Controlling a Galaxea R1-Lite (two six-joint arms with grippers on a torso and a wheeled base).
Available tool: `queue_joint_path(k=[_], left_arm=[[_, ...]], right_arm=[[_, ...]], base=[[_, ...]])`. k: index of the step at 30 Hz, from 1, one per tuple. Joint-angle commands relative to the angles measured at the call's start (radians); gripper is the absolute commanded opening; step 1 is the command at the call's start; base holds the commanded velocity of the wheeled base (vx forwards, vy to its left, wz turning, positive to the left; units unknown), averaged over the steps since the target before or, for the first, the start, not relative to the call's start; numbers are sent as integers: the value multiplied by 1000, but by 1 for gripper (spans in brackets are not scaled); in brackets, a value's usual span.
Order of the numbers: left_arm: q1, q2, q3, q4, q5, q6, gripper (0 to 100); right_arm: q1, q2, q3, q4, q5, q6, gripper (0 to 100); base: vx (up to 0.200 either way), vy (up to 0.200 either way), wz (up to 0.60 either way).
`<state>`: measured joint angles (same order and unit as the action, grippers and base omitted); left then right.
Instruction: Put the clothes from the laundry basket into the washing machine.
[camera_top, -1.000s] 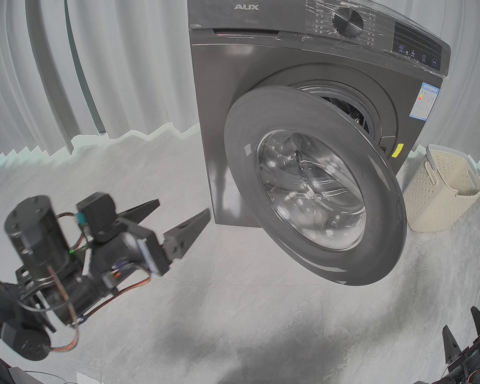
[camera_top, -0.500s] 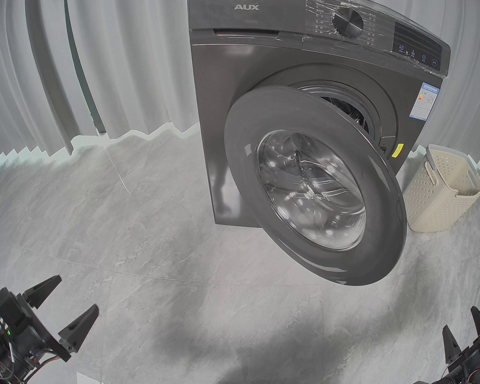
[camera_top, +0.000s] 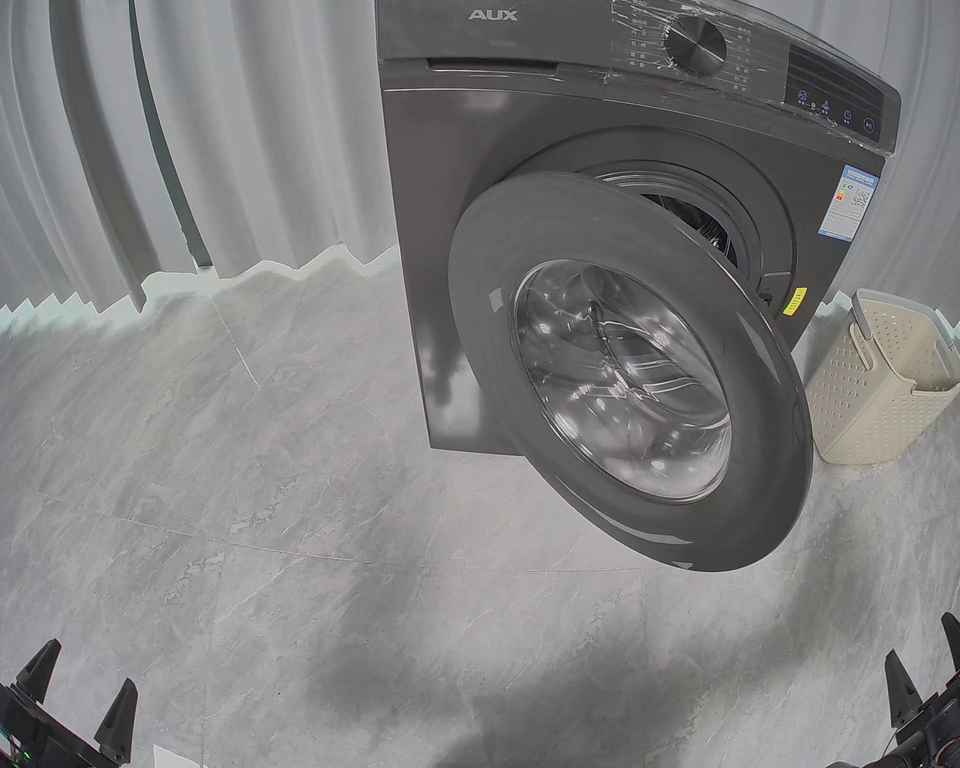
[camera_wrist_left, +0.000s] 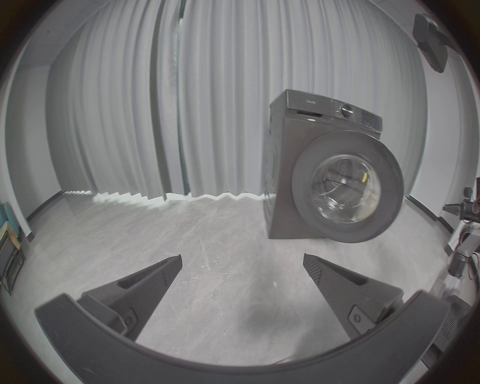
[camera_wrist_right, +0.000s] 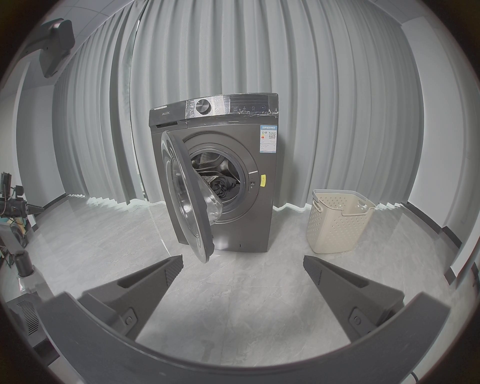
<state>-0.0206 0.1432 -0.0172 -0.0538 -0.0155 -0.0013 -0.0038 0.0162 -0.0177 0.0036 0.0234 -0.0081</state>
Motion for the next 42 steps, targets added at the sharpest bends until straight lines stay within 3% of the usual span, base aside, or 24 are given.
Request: queue_joint_path(k=[1, 7, 9, 11, 13, 14, 17, 21, 23, 26, 30, 32, 33, 34, 35, 42], left_arm=[[21, -143, 16, 54, 11, -14, 100], [25, -143, 17, 51, 22, 4, 100], [22, -143, 17, 52, 31, -2, 100], [22, -143, 17, 54, 22, 17, 100], [19, -143, 14, 58, -9, 27, 100], [13, -140, 14, 60, -14, 15, 100], [25, -129, 16, 54, 3, -26, 100], [24, -140, 17, 54, 29, -31, 100], [24, -140, 17, 54, 29, -25, 100], [21, -142, 17, 55, 12, 6, 100], [21, -140, 16, 57, 6, 1, 100], [21, -140, 16, 57, 6, 1, 100], [21, -140, 16, 57, 6, 1, 100], [19, -140, 16, 54, 6, 7, 100], [21, -140, 16, 55, 6, 6, 100], [22, -140, 16, 57, 12, -14, 100]], right_arm=[[1, -7, 16, 1, 4, 3, 100], [1, -10, -5, -34, 20, 5, 100], [2, -16, -99, -71, 24, 19, 100], [2, -15, -137, -37, 32, 30, 100], [1, -16, -122, 26, 53, 30, 100], [1, -16, -96, 50, 64, 26, 100], [1, -16, -25, 44, 62, 23, 100], [1, -16, -16, 19, 59, 22, 100], [1, -16, -13, 7, 62, 11, 100], [1, -16, -30, -10, 75, -4, 100], [2, -4, -99, 4, 125, -1, 100], [2, -2, -100, 4, 127, -1, 100], [2, -2, -100, 4, 127, -1, 100], [-2, 45, -105, 6, 168, -4, 100], [-1, 67, -105, 4, 179, -4, 100], [1, 217, -137, -13, 227, -4, 100]], base=[[0, 0, 0], [0, 0, 0], [0, 0, 0], [0, 0, 0], [0, 0, 0], [0, 0, 0], [0, 0, 0], [0, 0, 0], [0, 0, 0], [0, 0, 0], [0, 0, 0], [0, 0, 0], [0, -200, 0], [0, -200, 0], [0, -200, 0], [0, -200, 0]])
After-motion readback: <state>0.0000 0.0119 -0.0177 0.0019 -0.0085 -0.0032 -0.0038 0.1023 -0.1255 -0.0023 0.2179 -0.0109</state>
